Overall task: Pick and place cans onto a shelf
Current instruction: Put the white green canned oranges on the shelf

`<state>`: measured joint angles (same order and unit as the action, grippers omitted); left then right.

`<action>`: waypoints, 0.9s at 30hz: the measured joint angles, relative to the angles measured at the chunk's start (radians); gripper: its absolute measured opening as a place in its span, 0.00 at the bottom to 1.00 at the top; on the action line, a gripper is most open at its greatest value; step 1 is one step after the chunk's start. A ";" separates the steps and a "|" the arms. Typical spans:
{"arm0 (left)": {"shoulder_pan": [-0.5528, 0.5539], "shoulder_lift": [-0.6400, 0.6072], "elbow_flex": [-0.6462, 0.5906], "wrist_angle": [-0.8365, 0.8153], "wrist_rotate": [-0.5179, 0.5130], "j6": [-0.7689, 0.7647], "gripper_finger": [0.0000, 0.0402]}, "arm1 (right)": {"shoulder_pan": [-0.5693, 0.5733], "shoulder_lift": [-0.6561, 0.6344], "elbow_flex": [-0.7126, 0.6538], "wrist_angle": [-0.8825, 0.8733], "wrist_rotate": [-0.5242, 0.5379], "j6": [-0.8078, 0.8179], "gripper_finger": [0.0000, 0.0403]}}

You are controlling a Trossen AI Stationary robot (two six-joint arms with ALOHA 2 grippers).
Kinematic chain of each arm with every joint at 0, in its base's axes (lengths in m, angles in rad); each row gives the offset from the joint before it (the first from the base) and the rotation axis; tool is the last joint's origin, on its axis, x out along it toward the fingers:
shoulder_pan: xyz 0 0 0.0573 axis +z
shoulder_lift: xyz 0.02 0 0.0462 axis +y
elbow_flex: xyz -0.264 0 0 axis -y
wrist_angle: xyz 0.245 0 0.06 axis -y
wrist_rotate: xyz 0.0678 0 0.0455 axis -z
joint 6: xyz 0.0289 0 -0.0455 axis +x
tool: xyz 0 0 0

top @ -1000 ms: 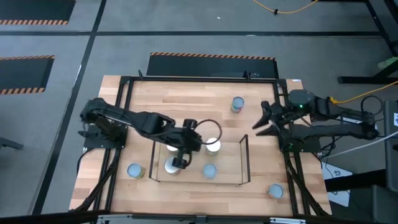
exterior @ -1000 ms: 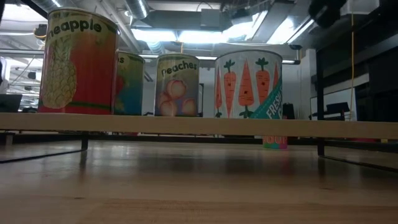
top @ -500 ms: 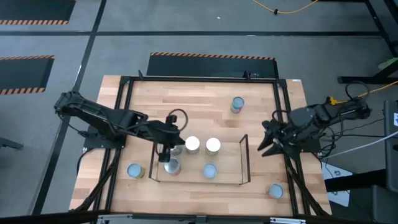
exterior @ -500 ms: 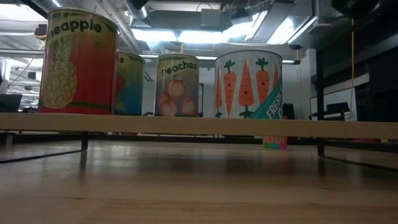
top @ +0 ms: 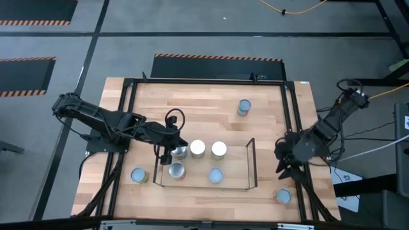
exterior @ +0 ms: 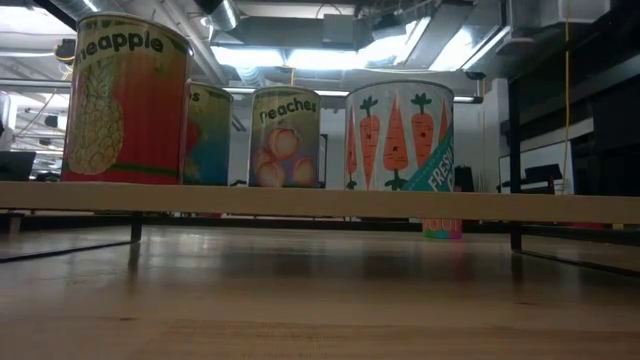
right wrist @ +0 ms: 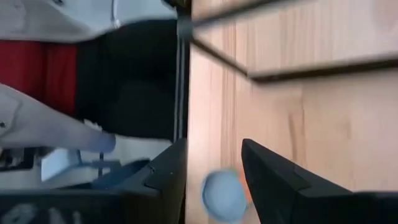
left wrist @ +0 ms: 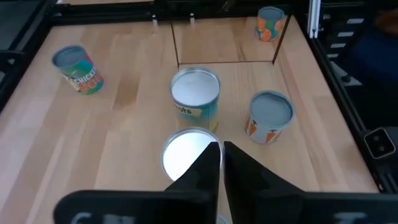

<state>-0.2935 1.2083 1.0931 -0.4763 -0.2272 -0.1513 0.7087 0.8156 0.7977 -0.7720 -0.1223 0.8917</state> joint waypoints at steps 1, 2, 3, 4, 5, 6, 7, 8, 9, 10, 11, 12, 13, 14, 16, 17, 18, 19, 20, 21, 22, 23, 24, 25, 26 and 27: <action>0.000 0.000 0.000 0.003 0.000 0.000 0.04 | 0.021 0.013 0.000 -0.010 0.000 0.023 0.39; 0.000 0.000 0.000 0.003 0.000 0.000 0.04 | 0.039 0.027 0.000 -0.020 0.000 0.041 0.39; 0.000 0.000 0.000 0.004 0.000 0.000 0.05 | 0.058 0.044 0.000 -0.023 0.001 0.051 0.39; 0.000 0.000 0.000 0.006 0.000 0.000 0.05 | 0.077 0.062 0.000 -0.019 0.001 0.056 0.39; 0.000 0.000 0.000 0.006 0.000 0.000 0.05 | 0.096 0.081 0.000 -0.017 0.002 0.061 0.39; 0.000 0.000 0.000 0.006 0.000 0.000 0.05 | 0.112 0.100 0.000 -0.017 0.002 0.072 0.39; 0.000 0.000 0.000 0.006 0.000 -0.001 0.05 | 0.126 0.118 0.000 -0.016 0.001 0.078 0.39; 0.000 0.000 0.000 0.006 0.000 -0.004 0.05 | 0.140 0.139 0.000 -0.014 0.001 0.086 0.39; 0.000 0.000 0.000 0.006 0.000 -0.005 0.05 | 0.151 0.160 0.000 -0.014 0.001 0.097 0.39; 0.000 0.000 0.000 0.006 0.000 -0.005 0.04 | 0.162 0.179 0.000 -0.015 0.001 0.100 0.39; 0.000 0.000 0.000 0.006 0.000 -0.005 0.04 | 0.171 0.197 0.000 -0.014 0.001 0.099 0.39; 0.000 0.000 0.000 0.007 0.000 -0.005 0.03 | 0.178 0.217 0.000 -0.012 0.001 0.099 0.39; 0.000 0.000 0.000 0.008 0.000 -0.005 0.03 | 0.183 0.237 0.000 -0.014 0.001 0.099 0.39; 0.000 0.000 0.000 0.011 0.000 -0.006 0.02 | 0.187 0.255 0.000 -0.014 0.001 0.099 0.39; 0.000 0.000 0.000 0.022 0.000 -0.006 0.01 | 0.189 0.288 0.000 -0.014 -0.001 0.098 0.39; 0.000 0.000 0.000 0.026 0.000 -0.006 0.01 | 0.189 0.304 0.000 -0.015 -0.001 0.098 0.39; 0.000 0.000 0.000 0.027 0.000 -0.006 0.00 | 0.189 0.319 0.000 -0.015 -0.001 0.098 0.39; 0.000 0.000 0.000 0.027 0.000 -0.006 0.00 | 0.189 0.331 0.000 -0.014 -0.001 0.098 0.39; 0.000 0.000 0.000 0.027 0.000 -0.006 0.00 | 0.189 0.344 0.000 -0.014 -0.001 0.098 0.39; 0.000 0.000 0.000 0.027 0.000 -0.007 0.01 | 0.189 0.357 0.000 -0.014 -0.002 0.098 0.39; 0.000 0.000 0.000 0.027 0.000 -0.006 0.01 | 0.189 0.369 0.000 -0.014 -0.006 0.098 0.39; 0.000 0.000 0.000 0.027 0.000 -0.006 0.02 | 0.189 0.379 0.000 -0.014 -0.013 0.098 0.39; 0.000 0.000 0.000 0.027 0.000 -0.006 0.02 | 0.189 0.389 0.000 -0.014 -0.022 0.098 0.39; 0.000 0.000 0.000 0.027 0.000 -0.006 0.03 | 0.189 0.399 0.000 -0.014 -0.033 0.098 0.39; 0.000 0.000 0.000 0.027 0.000 -0.006 0.03 | 0.189 0.410 0.000 -0.015 -0.037 0.097 0.39; 0.000 0.000 0.000 0.027 0.000 -0.006 0.04 | 0.189 0.419 0.000 -0.016 -0.037 0.097 0.39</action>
<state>-0.2932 1.2087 1.0931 -0.4496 -0.2275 -0.1570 0.8978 1.2349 0.7975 -0.7878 -0.1594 0.9888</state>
